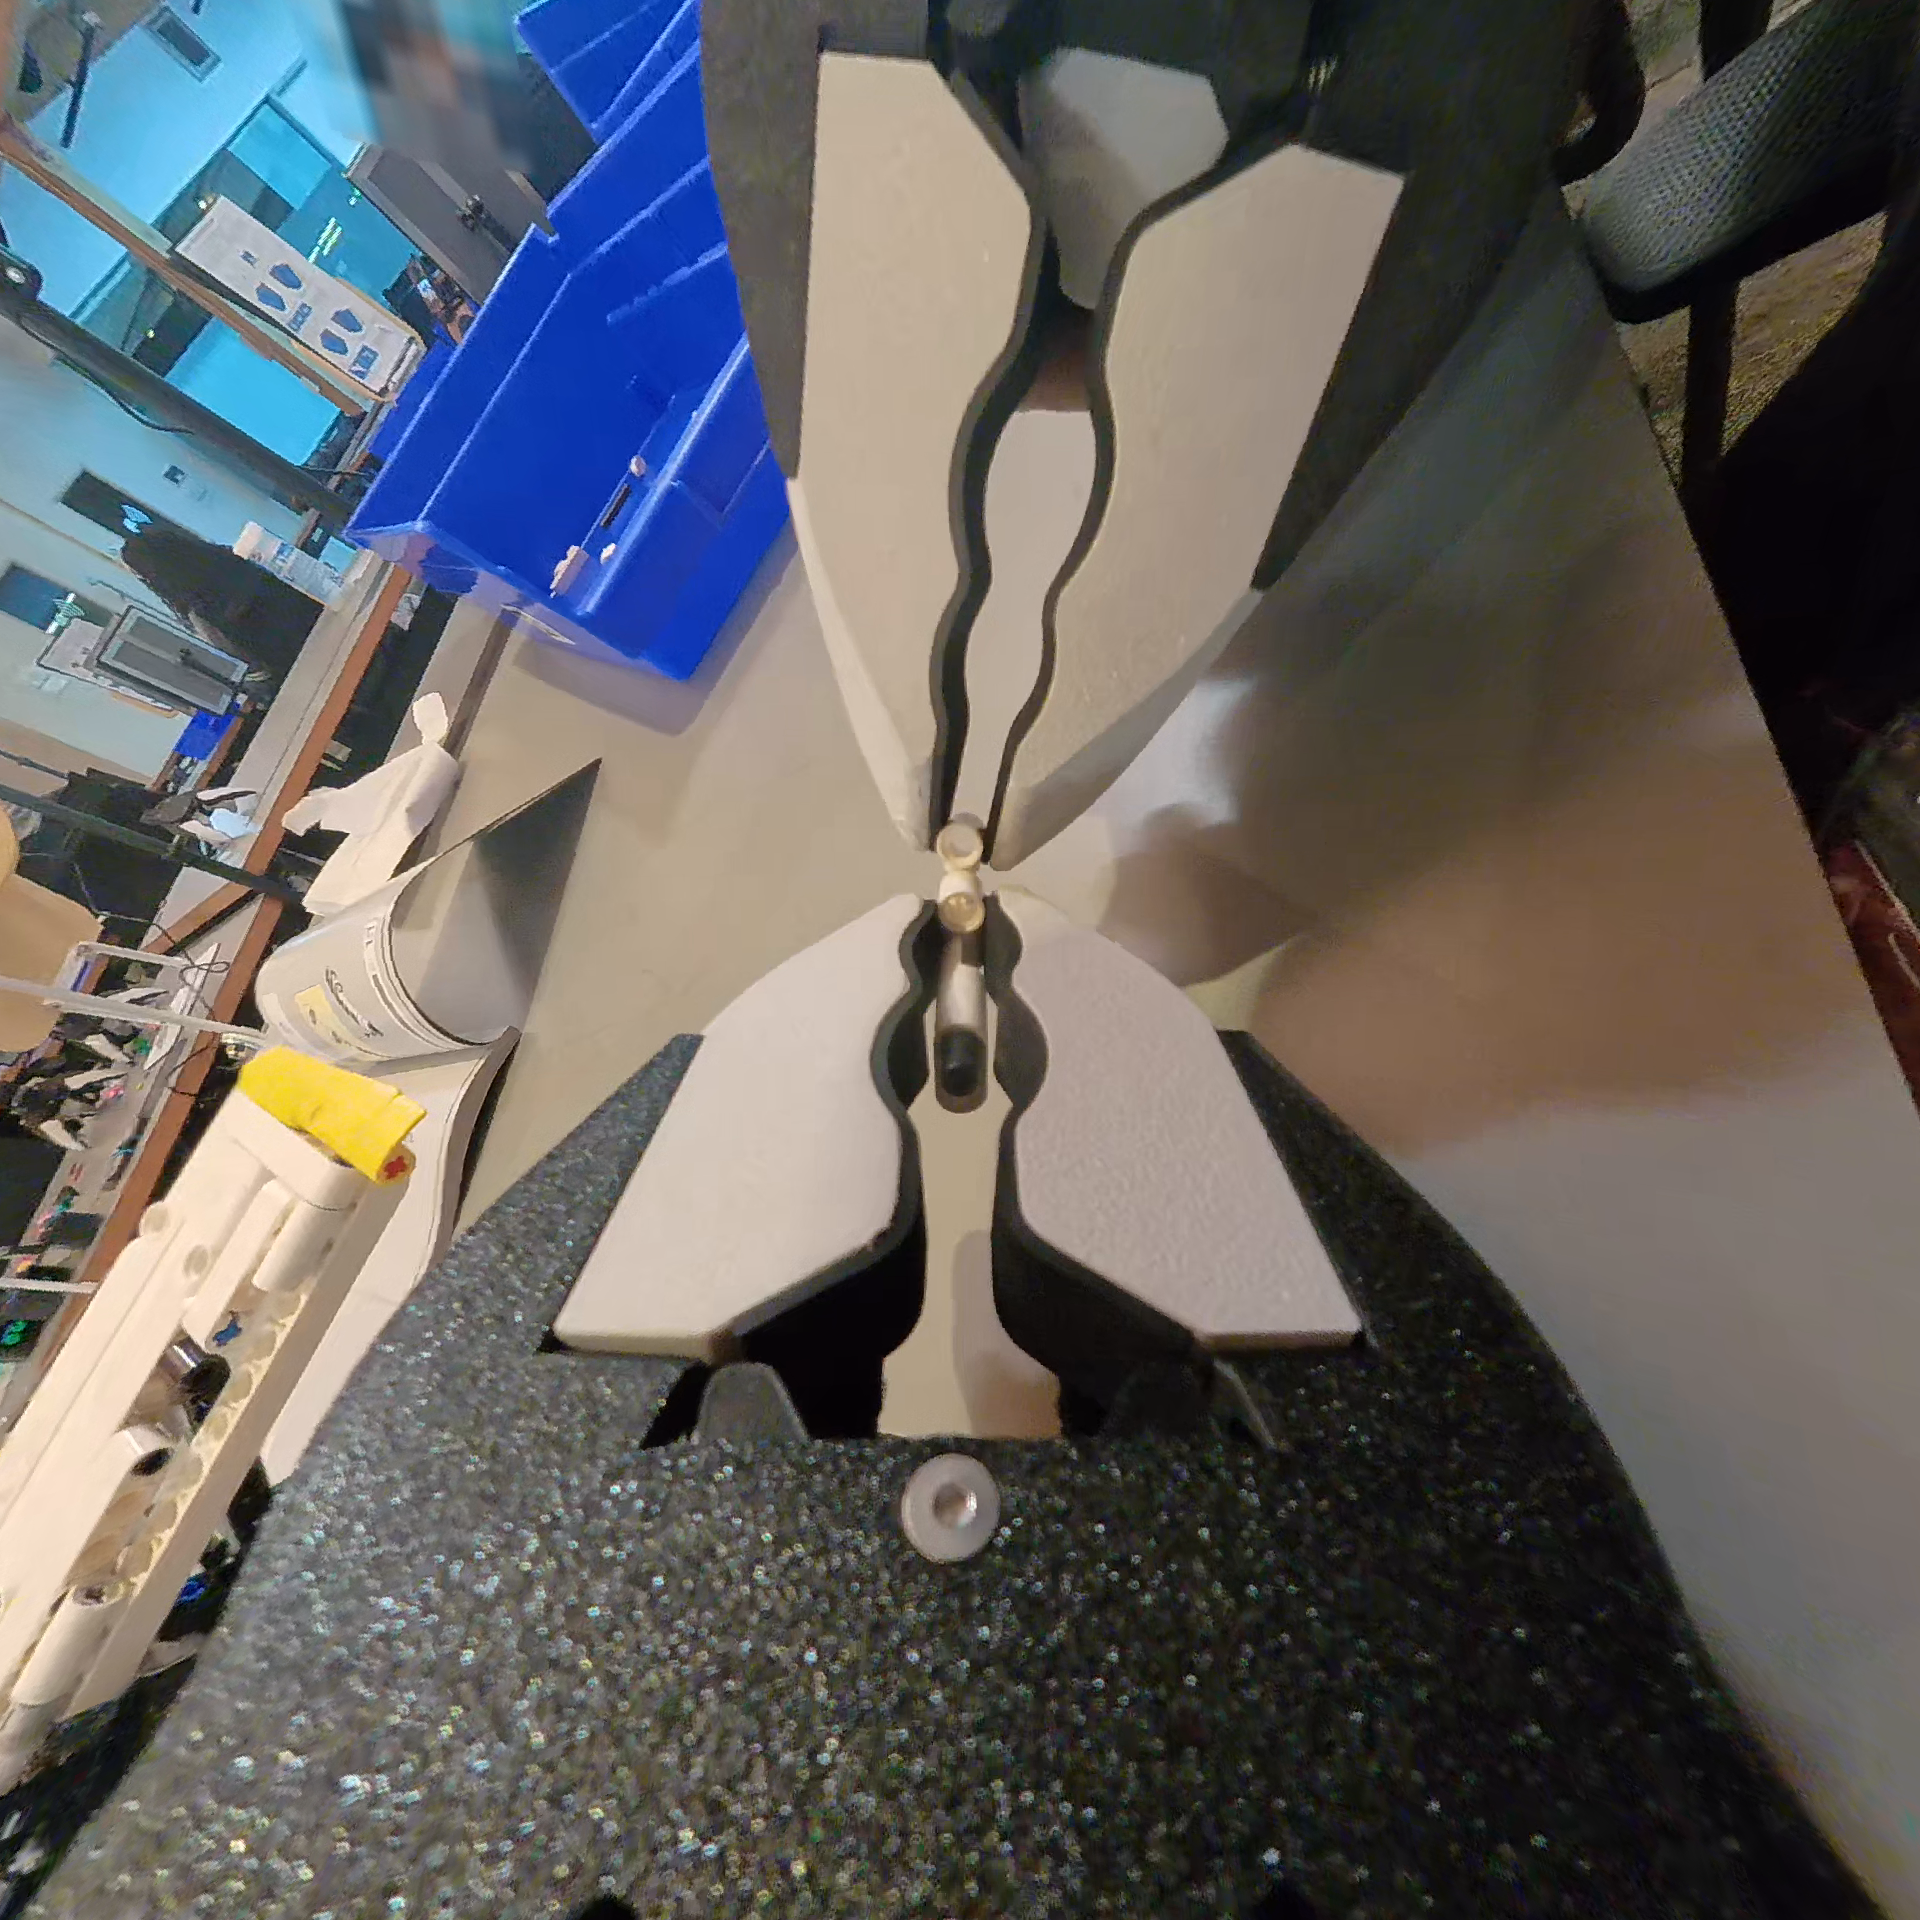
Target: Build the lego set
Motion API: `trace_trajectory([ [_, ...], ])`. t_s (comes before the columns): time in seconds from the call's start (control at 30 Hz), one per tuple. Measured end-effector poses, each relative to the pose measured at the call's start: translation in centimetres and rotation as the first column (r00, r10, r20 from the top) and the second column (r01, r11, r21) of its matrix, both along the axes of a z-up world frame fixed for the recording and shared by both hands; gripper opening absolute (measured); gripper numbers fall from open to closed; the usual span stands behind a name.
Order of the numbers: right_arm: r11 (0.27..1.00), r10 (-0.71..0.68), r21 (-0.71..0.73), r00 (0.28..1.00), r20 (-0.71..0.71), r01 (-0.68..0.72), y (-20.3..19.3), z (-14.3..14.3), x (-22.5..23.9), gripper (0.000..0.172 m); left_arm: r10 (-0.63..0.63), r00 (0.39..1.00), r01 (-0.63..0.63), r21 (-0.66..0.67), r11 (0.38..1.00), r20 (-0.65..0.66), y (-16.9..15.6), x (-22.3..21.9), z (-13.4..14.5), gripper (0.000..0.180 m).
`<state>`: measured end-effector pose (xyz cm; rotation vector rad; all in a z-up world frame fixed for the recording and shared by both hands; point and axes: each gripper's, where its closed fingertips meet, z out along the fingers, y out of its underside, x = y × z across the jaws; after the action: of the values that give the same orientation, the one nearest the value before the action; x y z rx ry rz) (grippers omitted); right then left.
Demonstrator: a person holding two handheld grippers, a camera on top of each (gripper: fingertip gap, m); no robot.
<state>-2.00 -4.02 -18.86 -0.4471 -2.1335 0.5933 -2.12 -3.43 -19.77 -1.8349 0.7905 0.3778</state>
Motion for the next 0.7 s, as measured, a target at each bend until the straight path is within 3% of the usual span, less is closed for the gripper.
trace_trajectory([
  [0.27, 0.997, -0.02, 0.071, 0.999, -0.025, 0.022, -0.05, -0.24, -0.11, 0.007, 0.008, 0.999, -0.008, -0.001, 1.0, -0.037, 0.0, -0.13, -0.19, 0.008],
  [0.5, 0.992, -0.125, -0.038, 0.992, -0.022, 0.124, -0.64, 0.06, -0.08, 0.007, -0.005, 0.995, 0.01, 0.052, 0.999, -0.103, -0.48, -0.13, 0.39, 0.007],
  [0.7, 0.997, -0.081, 0.016, 0.995, -0.051, 0.082, -0.96, -0.37, 0.32, 0.007, -0.054, 0.989, 0.061, 0.045, 0.997, -0.141, -0.75, 0.36, 0.18, 0.007],
])
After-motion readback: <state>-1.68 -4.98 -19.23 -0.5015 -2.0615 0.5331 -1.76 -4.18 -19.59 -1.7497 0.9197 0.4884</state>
